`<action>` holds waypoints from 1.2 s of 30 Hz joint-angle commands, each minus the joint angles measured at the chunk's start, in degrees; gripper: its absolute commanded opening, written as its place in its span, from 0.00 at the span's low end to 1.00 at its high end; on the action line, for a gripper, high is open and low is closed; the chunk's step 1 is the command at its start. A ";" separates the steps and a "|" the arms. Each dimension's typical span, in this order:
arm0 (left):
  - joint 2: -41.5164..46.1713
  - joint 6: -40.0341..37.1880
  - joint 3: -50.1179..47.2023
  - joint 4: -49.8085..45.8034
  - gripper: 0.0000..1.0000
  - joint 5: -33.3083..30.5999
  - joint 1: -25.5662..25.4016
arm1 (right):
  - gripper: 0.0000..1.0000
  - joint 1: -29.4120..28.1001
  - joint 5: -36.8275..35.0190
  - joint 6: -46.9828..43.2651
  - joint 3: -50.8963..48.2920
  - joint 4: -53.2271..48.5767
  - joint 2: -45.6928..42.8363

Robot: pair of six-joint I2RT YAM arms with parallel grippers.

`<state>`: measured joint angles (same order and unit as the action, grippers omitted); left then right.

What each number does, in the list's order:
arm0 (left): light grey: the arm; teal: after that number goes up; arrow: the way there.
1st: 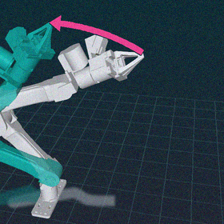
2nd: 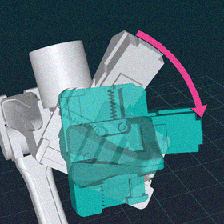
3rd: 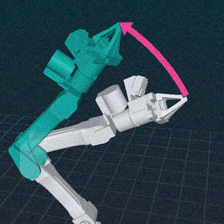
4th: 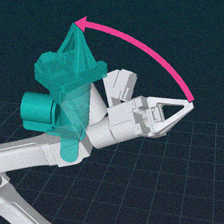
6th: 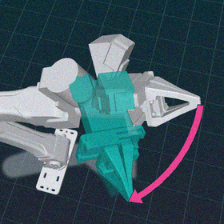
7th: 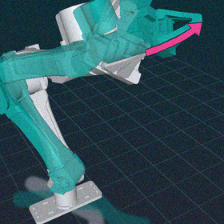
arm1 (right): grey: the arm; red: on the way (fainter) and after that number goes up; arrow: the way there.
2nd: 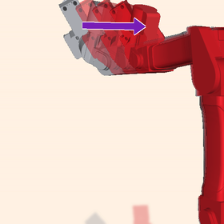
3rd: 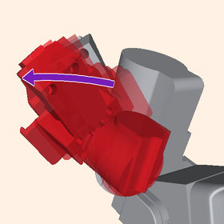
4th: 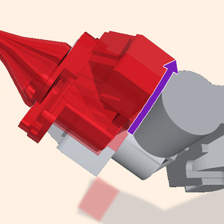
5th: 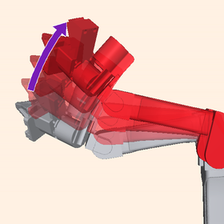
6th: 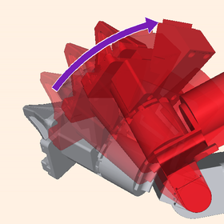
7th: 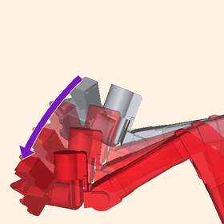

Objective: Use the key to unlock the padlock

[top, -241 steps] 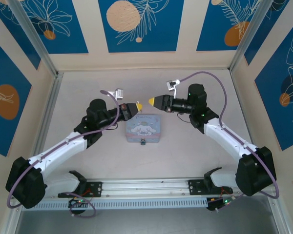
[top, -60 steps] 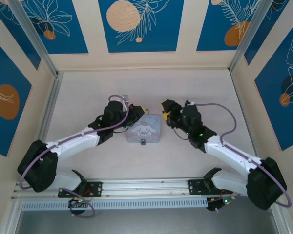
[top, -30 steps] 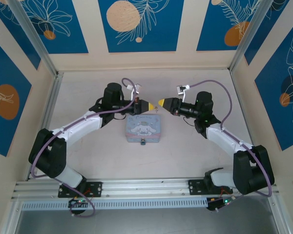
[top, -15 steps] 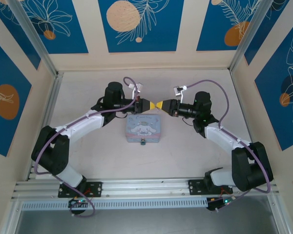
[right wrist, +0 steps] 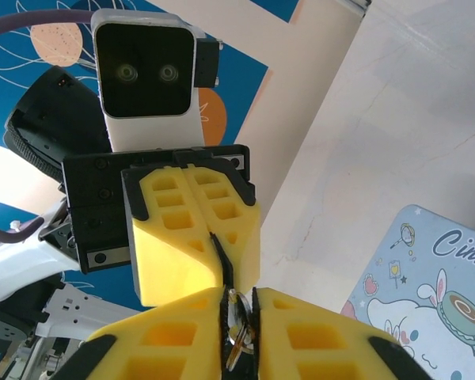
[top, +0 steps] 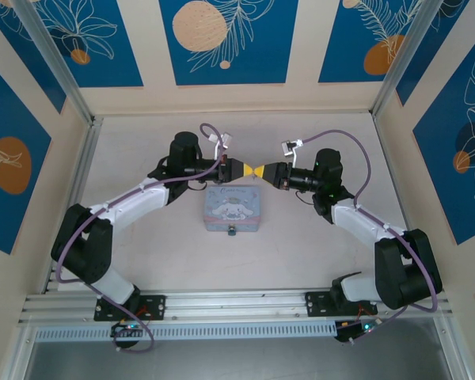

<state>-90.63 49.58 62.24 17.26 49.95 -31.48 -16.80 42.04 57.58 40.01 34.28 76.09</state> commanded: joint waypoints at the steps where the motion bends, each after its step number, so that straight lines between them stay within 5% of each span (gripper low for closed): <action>1: -1.05 0.01 1.45 1.46 0.00 1.29 0.81 | 0.14 0.41 1.23 -0.19 -0.79 1.23 -0.07; 12: -1.37 -0.34 1.39 0.94 0.00 1.64 1.20 | 0.00 1.39 2.35 -0.74 -1.24 0.83 -0.60; 22: -1.78 1.13 1.78 0.59 0.00 -1.64 1.97 | 0.00 1.47 3.63 -2.34 -2.07 -0.94 -2.68; 27: 1.27 2.69 -1.27 2.73 0.59 -6.78 2.56 | 0.00 1.64 -6.04 -1.35 -5.07 -7.47 -7.15; 29: 3.61 3.04 -3.00 2.83 0.75 -9.41 2.75 | 0.00 1.95 -9.26 0.70 -6.71 -8.56 -8.96; 34: 11.29 0.83 -8.93 -1.26 1.00 -15.91 2.51 | 0.00 1.68 -17.22 8.34 -12.45 -10.45 -14.57; 36: 15.12 -0.74 -12.34 -3.97 1.00 -18.90 1.95 | 0.00 1.19 -20.32 10.54 -14.84 -11.82 -17.31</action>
<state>-80.58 51.64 53.23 16.45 36.82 -29.10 -15.05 28.49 63.09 27.77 26.09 62.06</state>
